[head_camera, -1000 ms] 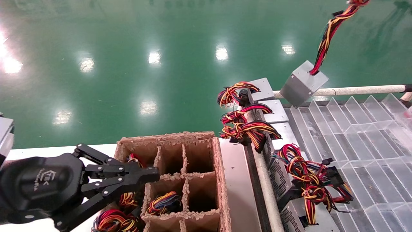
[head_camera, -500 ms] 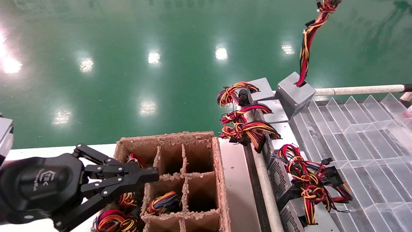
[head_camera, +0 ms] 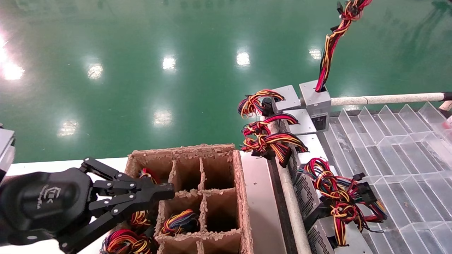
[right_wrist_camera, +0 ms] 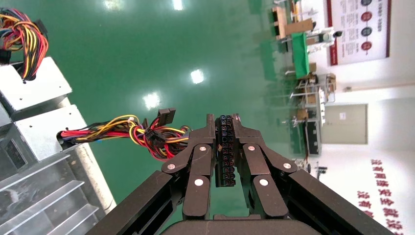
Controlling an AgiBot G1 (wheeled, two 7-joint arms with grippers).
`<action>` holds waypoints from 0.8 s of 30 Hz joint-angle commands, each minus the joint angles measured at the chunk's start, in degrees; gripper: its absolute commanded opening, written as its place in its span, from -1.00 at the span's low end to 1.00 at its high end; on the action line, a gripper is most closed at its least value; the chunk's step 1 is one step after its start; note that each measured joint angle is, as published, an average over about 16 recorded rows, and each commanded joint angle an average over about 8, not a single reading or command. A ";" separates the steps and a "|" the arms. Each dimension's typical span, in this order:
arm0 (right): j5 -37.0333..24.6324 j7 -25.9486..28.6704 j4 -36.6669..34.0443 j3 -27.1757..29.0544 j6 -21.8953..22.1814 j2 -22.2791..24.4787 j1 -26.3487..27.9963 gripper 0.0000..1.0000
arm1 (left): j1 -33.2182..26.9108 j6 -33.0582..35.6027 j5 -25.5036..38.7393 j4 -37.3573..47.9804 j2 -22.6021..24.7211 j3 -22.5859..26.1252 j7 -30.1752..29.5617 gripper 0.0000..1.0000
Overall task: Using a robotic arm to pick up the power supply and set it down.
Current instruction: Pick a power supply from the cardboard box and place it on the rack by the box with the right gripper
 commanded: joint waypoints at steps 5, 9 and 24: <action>-1.97 1.77 0.08 -0.59 0.37 0.74 -1.32 -1.00 | 0.00 0.00 0.00 0.00 0.00 0.00 0.00 -1.00; -3.61 3.50 0.08 -1.18 0.21 1.71 -2.56 -1.00 | 0.00 0.00 0.00 0.00 0.00 0.00 0.00 -1.00; 1.63 2.28 -0.35 -1.77 1.25 3.16 -7.97 -1.00 | 0.00 0.00 0.00 0.00 0.00 0.00 0.00 -1.00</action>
